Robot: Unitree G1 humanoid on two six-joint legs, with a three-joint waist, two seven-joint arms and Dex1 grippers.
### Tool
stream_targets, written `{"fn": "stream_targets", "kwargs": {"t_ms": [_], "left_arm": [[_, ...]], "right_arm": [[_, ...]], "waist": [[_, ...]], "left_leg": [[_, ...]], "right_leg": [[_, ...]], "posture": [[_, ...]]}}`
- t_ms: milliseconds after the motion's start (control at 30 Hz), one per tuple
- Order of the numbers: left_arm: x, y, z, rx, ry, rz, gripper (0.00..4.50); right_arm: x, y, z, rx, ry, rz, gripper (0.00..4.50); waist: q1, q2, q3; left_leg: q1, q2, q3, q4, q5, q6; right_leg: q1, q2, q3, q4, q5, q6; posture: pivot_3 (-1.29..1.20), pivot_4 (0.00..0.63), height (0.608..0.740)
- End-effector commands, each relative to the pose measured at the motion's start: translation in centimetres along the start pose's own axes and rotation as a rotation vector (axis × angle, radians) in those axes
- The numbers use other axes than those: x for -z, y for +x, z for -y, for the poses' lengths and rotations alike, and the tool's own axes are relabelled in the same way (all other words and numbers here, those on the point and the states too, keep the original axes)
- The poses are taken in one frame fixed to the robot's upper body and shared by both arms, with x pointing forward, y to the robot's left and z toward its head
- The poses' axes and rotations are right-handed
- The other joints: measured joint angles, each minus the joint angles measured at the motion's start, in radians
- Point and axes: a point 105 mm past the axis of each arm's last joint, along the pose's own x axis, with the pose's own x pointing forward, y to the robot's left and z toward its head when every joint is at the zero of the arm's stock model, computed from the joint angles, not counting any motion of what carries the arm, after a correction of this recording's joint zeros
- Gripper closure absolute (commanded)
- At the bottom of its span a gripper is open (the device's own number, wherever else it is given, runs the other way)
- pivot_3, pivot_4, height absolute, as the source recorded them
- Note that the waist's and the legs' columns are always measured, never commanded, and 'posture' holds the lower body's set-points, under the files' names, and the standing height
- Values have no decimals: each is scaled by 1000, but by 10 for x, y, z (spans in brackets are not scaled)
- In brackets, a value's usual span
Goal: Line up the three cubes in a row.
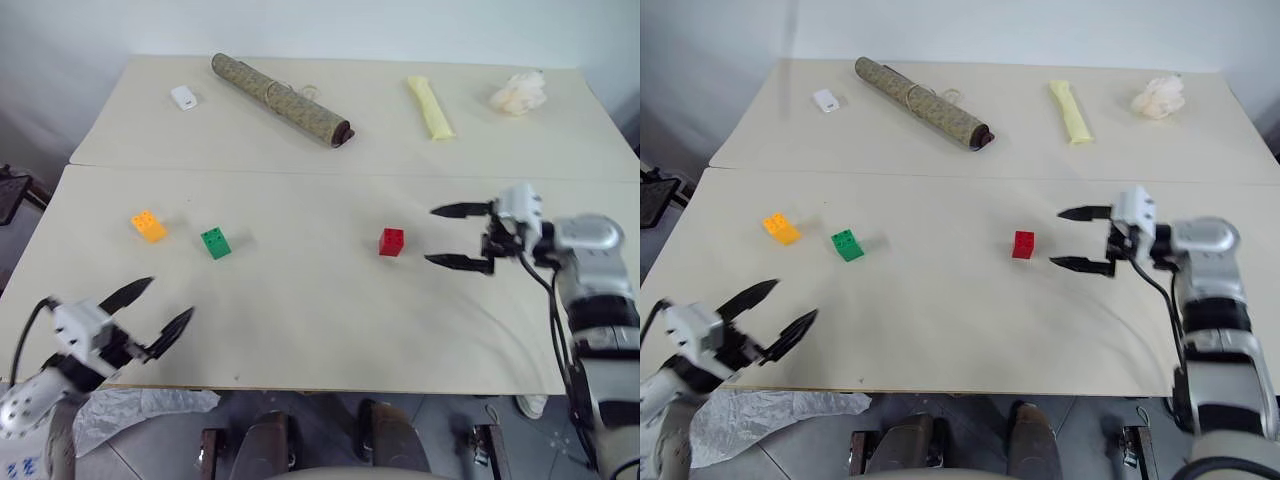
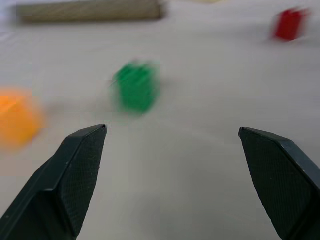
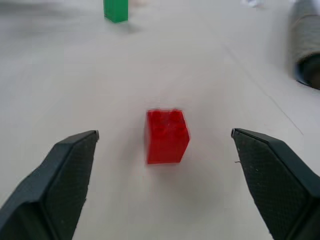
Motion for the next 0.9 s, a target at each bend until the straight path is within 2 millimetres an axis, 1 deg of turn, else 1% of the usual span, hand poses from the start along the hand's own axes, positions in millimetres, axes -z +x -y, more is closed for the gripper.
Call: {"fn": "stream_targets", "kwargs": {"t_ms": [33, 100, 200, 333, 367, 433, 533, 600, 700, 767, 900], "left_arm": [[-10, -17, -11, -106, 24, 31, 0], [-6, -29, -8, -149, 5, 18, 0], [-1, -41, -5, -189, -24, 0, 0], [0, -42, -3, -194, -39, -4, 0], [-5, -38, -4, -199, -44, 17, 0], [-17, -26, -8, -211, -59, 72, 0], [-36, -8, -7, -198, -101, 158, 0], [-48, 13, -3, -151, -129, 194, 0], [-56, 44, 6, -69, -138, 182, 0], [-57, 59, 7, -46, -135, 165, 0], [-49, 108, 9, 38, -79, 93, 0]], "right_arm": [[-18, -18, -7, 18, 1, 71, 41], [-15, -26, -17, 54, 69, 106, 41], [-12, -24, -36, 53, 113, 130, 41], [-15, -17, -43, 53, 124, 146, 41], [-17, -14, -42, 57, 121, 157, 41], [-22, -11, -39, 51, 108, 171, 41], [-27, -9, -36, 49, 94, 182, 41], [-33, -7, -33, 55, 80, 199, 41], [-36, -5, -31, 69, 79, 216, 41], [-37, -4, -31, 69, 84, 217, 41], [-39, 2, -36, 48, 91, 216, 41]], "waist": [[1, 0, 0], [6, 0, 0], [14, 0, 0], [15, 0, 0], [16, 0, 0], [16, -1, 0], [22, -1, 0], [25, -1, 0], [26, -1, 0], [25, -1, 0], [28, 0, 0]], "left_leg": [[0, 0, 0, 0, 0, 0], [2, 0, 0, 0, 0, 0], [5, 1, 0, 0, -1, 0], [6, 2, 2, 1, -3, -1], [6, 1, 3, 1, -3, -1], [6, 2, 3, 1, -3, 0], [5, 1, 2, 1, -3, 0], [5, 1, 1, 1, -3, 0], [5, 0, 2, 1, -3, 0], [5, -1, 2, 1, -3, 0], [5, -3, 3, 1, -3, 0]], "right_leg": [[0, 0, 0, 0, 0, 0], [0, -1, 2, 1, 1, 1], [2, -1, 4, 1, 1, 1], [1, 0, 6, 1, 0, 1], [1, 0, 6, 1, 0, 1], [1, -1, 6, 1, 0, 1], [1, -1, 6, 1, 0, 1], [1, -1, 6, 1, 0, 1], [1, -1, 6, 2, 0, 1], [1, 0, 6, 2, 0, 1], [1, 2, 6, 2, 0, 1]], "posture": [[0, 150, 740], [0, 150, 740], [0, 150, 740], [0, 150, 740], [0, 150, 740], [0, 150, 740], [0, 150, 740], [0, 150, 740], [0, 150, 740], [0, 150, 740], [0, 150, 740]]}}
